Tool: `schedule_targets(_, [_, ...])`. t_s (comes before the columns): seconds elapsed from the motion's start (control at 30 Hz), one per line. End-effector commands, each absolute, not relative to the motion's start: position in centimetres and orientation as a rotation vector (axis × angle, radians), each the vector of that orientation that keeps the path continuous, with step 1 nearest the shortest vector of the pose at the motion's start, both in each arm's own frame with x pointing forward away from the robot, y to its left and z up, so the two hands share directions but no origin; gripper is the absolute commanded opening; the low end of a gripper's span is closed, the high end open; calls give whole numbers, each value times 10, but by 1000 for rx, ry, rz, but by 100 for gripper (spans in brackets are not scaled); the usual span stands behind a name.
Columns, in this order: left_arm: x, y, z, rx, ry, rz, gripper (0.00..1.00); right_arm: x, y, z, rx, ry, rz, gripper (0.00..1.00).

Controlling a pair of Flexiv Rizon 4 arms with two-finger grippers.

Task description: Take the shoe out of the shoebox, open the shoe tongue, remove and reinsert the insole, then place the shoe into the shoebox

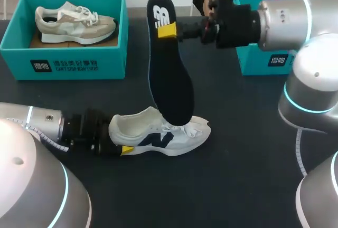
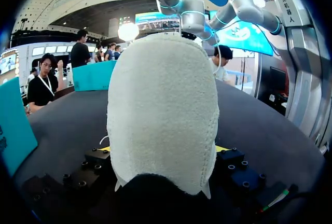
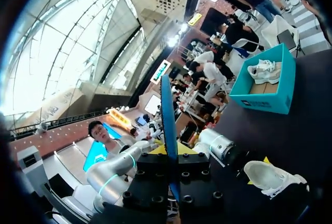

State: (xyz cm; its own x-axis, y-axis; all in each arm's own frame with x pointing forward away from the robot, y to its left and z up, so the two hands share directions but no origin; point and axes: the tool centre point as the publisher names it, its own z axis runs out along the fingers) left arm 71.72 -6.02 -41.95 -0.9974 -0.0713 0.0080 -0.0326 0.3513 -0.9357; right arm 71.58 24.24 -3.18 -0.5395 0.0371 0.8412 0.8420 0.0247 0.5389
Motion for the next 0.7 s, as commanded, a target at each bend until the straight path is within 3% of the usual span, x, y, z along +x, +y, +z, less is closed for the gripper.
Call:
schedule_targets(0.03, [717, -62, -423, -99, 2553, -1768, 0, 701, 218, -17, -947, -1676, -1598, 0])
schedule_targets(0.7, [717, -62, -423, -99, 2553, -1768, 0, 655, 218, 6, -971, -1692, -1590, 0])
